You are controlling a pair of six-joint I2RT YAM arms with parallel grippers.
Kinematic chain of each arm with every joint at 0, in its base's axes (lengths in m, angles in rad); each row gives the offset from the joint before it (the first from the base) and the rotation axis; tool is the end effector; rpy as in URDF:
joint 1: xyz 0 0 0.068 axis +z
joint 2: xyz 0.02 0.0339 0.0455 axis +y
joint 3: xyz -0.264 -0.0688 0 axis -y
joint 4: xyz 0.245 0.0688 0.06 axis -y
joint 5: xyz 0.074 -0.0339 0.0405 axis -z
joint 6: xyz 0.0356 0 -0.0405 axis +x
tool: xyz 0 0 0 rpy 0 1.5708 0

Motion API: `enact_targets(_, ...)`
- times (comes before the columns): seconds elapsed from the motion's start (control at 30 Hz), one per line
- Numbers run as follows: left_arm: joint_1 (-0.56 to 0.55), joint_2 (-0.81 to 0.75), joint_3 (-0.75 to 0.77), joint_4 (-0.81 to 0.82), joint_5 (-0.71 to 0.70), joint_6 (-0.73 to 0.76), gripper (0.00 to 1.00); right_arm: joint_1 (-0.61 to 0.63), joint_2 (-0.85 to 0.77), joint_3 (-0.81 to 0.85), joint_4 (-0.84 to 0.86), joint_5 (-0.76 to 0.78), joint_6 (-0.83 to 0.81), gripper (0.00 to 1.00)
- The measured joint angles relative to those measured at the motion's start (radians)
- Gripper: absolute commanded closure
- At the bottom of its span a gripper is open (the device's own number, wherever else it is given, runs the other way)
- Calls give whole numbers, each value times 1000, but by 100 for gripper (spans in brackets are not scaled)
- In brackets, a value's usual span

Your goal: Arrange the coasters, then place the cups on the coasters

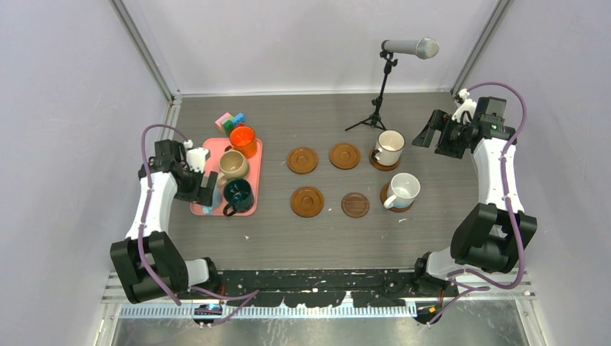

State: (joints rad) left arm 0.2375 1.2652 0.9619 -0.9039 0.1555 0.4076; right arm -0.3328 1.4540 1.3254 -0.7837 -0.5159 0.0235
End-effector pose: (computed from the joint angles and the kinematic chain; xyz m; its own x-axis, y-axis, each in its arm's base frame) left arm 0.2259 0.0490 0.2473 -0.9049 0.1839 -0.3839 0.1958 0.9806 0.0081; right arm 0.2932 -0.0828 0.3208 -0.7473 0.2799 -0.6026 0.0164 0.9144 0.4044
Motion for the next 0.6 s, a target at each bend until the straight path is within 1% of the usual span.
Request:
enact_targets(0.07,12,-2,-3,6,-6,5,9,0,0,0,0,0,0,11)
enact_targets(0.23,60,-2,-3,7,0,19,19,0,0,0,-2,0,-1,11)
enact_targets(0.3,80,-2,-3,7,6,22,25,0,0,0,-2,0,-2,11)
enact_targets(0.33,92,-2,-3,8,13,24,30,0,0,0,-2,0,-3,11)
enact_targets(0.43,112,-2,-3,8,31,37,38,0,0,0,-2,0,-3,11)
enact_targets(0.6,117,-1,-9,13,80,70,37,0,0,0,-2,0,-3,11)
